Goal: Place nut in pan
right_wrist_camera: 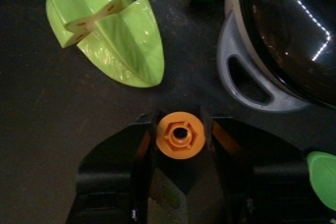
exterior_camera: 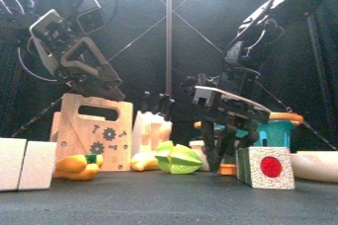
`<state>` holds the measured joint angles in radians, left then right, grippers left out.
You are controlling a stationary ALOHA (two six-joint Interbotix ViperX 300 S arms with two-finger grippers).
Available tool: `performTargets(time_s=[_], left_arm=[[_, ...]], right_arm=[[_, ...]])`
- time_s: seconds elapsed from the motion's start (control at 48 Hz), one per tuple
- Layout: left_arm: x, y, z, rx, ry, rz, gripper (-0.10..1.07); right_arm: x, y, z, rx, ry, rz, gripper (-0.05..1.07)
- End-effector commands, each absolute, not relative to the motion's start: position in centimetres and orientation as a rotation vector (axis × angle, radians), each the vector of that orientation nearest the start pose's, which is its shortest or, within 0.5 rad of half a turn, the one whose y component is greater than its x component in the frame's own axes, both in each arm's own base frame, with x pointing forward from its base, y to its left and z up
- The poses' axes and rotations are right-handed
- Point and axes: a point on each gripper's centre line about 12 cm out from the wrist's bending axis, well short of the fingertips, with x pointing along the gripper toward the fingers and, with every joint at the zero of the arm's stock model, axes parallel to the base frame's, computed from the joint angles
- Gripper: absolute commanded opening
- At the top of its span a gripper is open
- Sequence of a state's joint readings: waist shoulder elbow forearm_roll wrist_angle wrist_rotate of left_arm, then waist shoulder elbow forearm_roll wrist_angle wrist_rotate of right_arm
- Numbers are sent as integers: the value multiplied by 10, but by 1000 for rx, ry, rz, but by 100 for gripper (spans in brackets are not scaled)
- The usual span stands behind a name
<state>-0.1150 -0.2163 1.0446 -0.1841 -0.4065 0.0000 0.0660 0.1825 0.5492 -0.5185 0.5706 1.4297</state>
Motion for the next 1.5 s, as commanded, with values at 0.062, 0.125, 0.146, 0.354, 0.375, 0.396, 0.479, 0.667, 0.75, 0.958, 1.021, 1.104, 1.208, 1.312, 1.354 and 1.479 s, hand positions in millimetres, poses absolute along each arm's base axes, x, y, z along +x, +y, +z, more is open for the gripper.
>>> performTargets(time_s=[0.062,0.125,0.146,0.354,0.375,0.396,0.479,0.667,0.75,0.958,1.021,1.104,1.208,1.312,1.354,1.479], left_arm=[[306,-26,167,-123,408,-7,84],[306,-26,168,-120,407,-7,84],[306,-25,168,-119,406,-6,84],[306,-20,167,-118,407,7,84],[306,-20,167,-118,407,7,84],[306,-20,167,-117,407,6,84],[305,-22,166,-119,410,3,84],[305,-22,166,-130,412,7,84],[305,-22,165,-132,415,9,84],[305,-22,165,-128,415,7,84],[305,-22,165,-126,415,7,84],[304,-22,164,-128,417,8,84],[304,-21,164,-129,418,10,84],[304,-21,164,-129,418,10,84],[304,-21,164,-129,418,10,84],[304,-22,163,-129,420,9,84]], right_arm=[[383,-6,127,666,952,-715,71],[384,-7,130,666,945,-712,71],[385,-7,131,664,943,-710,71],[384,-8,130,667,945,-715,71],[383,-8,129,665,946,-715,71],[384,-7,130,666,946,-714,71],[383,-7,132,662,945,-715,71],[377,-9,143,659,935,-731,71],[376,-10,144,651,933,-733,71],[373,-7,148,648,938,-736,71],[367,-3,152,641,948,-744,71],[355,5,160,629,966,-758,71],[339,19,172,626,977,-745,71],[324,34,177,636,993,-711,71],[317,37,174,638,1010,-708,71],[301,42,165,653,1053,-709,71]])
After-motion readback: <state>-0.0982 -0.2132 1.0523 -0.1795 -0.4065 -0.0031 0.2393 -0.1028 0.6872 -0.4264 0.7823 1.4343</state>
